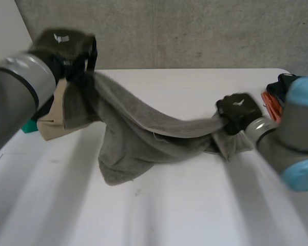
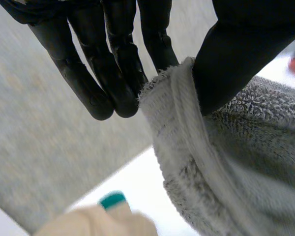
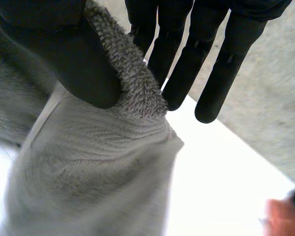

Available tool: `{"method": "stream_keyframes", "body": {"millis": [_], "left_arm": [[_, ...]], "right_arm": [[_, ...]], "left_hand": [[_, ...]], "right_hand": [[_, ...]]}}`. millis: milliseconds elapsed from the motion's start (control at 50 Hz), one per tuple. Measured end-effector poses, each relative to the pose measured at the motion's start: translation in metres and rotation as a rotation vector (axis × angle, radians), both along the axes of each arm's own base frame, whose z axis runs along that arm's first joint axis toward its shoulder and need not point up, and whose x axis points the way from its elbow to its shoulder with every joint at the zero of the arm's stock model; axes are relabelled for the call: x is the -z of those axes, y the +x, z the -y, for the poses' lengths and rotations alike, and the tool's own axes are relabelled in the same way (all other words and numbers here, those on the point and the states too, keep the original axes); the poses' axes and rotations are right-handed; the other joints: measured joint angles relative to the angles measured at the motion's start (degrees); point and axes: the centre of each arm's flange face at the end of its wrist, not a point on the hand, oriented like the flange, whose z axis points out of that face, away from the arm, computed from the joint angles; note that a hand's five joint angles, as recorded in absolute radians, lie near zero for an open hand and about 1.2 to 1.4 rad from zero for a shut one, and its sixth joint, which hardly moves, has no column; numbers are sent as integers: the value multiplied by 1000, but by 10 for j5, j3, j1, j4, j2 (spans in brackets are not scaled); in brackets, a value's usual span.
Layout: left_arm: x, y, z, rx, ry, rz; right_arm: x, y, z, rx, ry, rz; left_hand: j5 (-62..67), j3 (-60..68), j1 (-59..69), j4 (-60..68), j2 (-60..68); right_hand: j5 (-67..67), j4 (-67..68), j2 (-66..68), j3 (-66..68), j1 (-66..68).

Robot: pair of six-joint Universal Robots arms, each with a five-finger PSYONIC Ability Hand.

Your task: Fold the laundry.

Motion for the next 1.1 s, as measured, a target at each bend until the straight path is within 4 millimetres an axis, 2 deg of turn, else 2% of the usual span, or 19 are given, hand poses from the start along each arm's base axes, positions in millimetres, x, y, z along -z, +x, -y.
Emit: {"method": "stream_keyframes", "body": {"millis": [40,100,200,260,340,400,460,520,580,660,700,780,840,900,920,940,1020,1060,1100], "left_arm": [[14,2,6,0,30,46],[55,5,21,21,112,179],[109,5,39,77,209,344],[127,-1,53,105,218,386],[128,-13,72,113,158,369],[102,-24,95,85,15,284],[55,-31,116,31,-186,132],[-11,-29,127,-22,-434,-88],[-72,-23,120,-35,-646,-290],[-103,-18,108,-21,-753,-408],[-101,-18,106,-16,-740,-416],[-79,-17,110,-21,-662,-376],[-48,-17,116,-30,-564,-322],[-6,-17,120,-36,-437,-253],[-2,-17,120,-36,-427,-248],[23,-17,120,-33,-360,-207],[78,-18,117,-16,-225,-106],[95,-18,115,-10,-186,-73],[126,-17,110,5,-113,-2]], "right_arm": [[-11,-10,-3,-14,3,-71],[-26,-30,-17,-75,80,-251],[-28,-41,-35,-179,231,-413],[-25,-37,-30,-205,242,-437],[-25,-23,-8,-180,151,-407],[-39,-9,21,-118,-10,-336],[-70,2,52,-34,-228,-211],[-115,7,74,39,-471,-34],[-166,4,81,73,-700,156],[-201,-2,75,65,-846,293],[-206,-5,73,48,-854,317],[-193,-4,72,15,-782,297],[-175,-1,72,-14,-686,261],[-139,3,74,-50,-530,197],[-136,3,74,-53,-518,192],[-113,4,74,-69,-433,152],[-60,7,71,-100,-257,62],[-43,7,70,-108,-205,32],[-6,6,65,-127,-102,-36]], "left_hand": [[0,0,0,0,0],[0,0,0,0,0],[0,0,0,0,0],[0,0,0,0,0],[0,0,0,0,0],[0,1,0,0,0],[0,1,0,2,1],[0,1,0,2,1],[0,1,0,2,1],[0,1,0,2,1],[0,1,0,2,1],[0,1,0,2,1],[0,1,0,2,1],[0,1,0,2,1],[0,1,0,2,1],[0,1,0,2,1],[0,1,0,2,1],[0,1,0,2,1],[0,1,0,2,1]], "right_hand": [[2,0,0,0,0],[2,0,0,0,0],[2,0,0,2,0],[2,0,0,2,0],[2,0,0,2,0],[2,0,0,2,0],[5,1,0,3,0],[5,1,0,3,0],[5,1,0,3,0],[11,2,0,3,0],[11,2,0,3,0],[11,2,0,3,0],[11,2,0,3,0],[11,2,0,3,0],[11,2,0,3,0],[11,2,0,3,0],[11,2,0,3,0],[11,2,0,3,0],[11,2,0,3,0]]}}
